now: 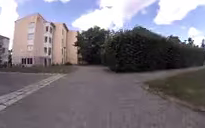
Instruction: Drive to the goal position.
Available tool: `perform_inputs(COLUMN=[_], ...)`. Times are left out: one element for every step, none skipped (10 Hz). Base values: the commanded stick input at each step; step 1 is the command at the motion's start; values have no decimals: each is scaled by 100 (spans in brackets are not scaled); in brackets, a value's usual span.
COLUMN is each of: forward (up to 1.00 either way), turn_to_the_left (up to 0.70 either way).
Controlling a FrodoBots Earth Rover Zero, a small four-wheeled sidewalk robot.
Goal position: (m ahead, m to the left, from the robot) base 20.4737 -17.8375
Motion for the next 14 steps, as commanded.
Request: perform_inputs(forward=[85, 85, 85, 85, 85, 85, 85, 85, 85, 85, 85, 85, 85, 85], turn_to_the_left=[1, 1, 1, 1, 1, 1, 1, 1, 1, 1, 1, 1, 1, 1])
